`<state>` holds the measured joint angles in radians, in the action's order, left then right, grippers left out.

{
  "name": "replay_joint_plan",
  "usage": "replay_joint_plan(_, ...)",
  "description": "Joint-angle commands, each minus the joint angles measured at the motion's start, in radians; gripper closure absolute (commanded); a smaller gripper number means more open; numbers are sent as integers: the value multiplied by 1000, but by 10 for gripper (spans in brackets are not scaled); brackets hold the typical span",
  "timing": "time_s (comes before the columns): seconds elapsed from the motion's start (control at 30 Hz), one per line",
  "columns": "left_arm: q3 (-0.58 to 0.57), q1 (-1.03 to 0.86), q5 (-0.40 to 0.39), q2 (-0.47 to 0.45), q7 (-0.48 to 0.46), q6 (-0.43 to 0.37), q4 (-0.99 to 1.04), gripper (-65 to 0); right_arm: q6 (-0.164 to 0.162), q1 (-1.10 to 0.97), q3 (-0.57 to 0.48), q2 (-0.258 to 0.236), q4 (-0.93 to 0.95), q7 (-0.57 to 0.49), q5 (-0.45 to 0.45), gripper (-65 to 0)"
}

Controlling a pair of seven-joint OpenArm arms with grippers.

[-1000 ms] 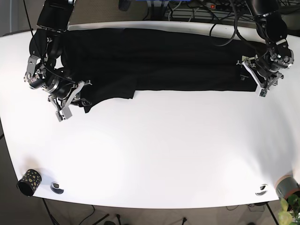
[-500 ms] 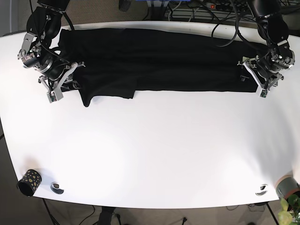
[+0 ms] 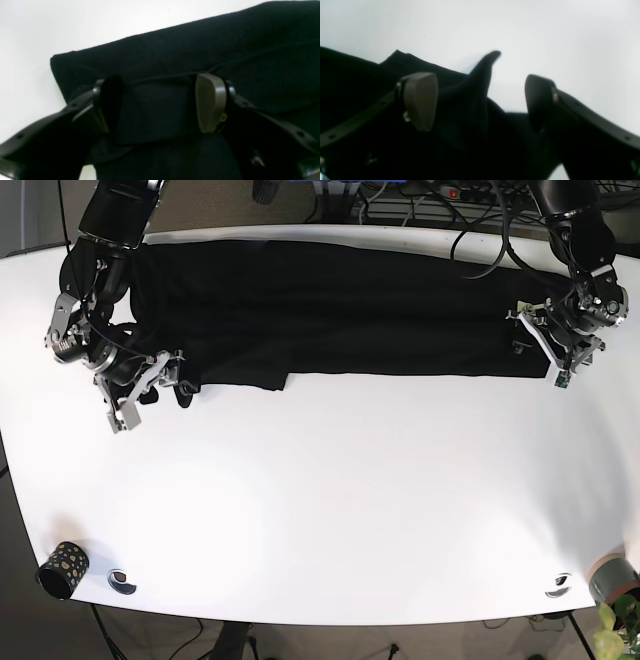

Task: Fold the T-shirt properly

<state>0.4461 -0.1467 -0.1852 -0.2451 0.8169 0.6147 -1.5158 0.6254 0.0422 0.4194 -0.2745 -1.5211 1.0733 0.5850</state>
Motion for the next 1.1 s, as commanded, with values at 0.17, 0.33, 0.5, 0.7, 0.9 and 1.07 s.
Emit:
replay_joint_plan(0.17, 0, -1, 43, -10, 29, -5, 1, -421, -2, 64, -53, -24, 143, -25, 16, -365)
replay_joint_plan(0.33, 0, -1, 43, -10, 29, -5, 1, -421, -2, 74, -53, -21, 178, -25, 20, -250)
replay_joint_plan(0.5, 0, -1, 43, -10, 29, -5, 2, -421, -2, 72, -49, -21, 127, -25, 22, -75)
replay_joint_plan(0.7, -2, 0, 43, -10, 28, -5, 37, -421, -2, 48, -46, -21, 35, -23, 23, 0)
replay_joint_plan(0.9, -2, 0, 43, -10, 26, -5, 50, -421, -2, -21, 16, -19, -74, -18, 23, 0)
replay_joint_plan(1.07, -2, 0, 43, -12, 26, -5, 56, -421, -2, -112, 51, -4, -169, -18, 33, 0)
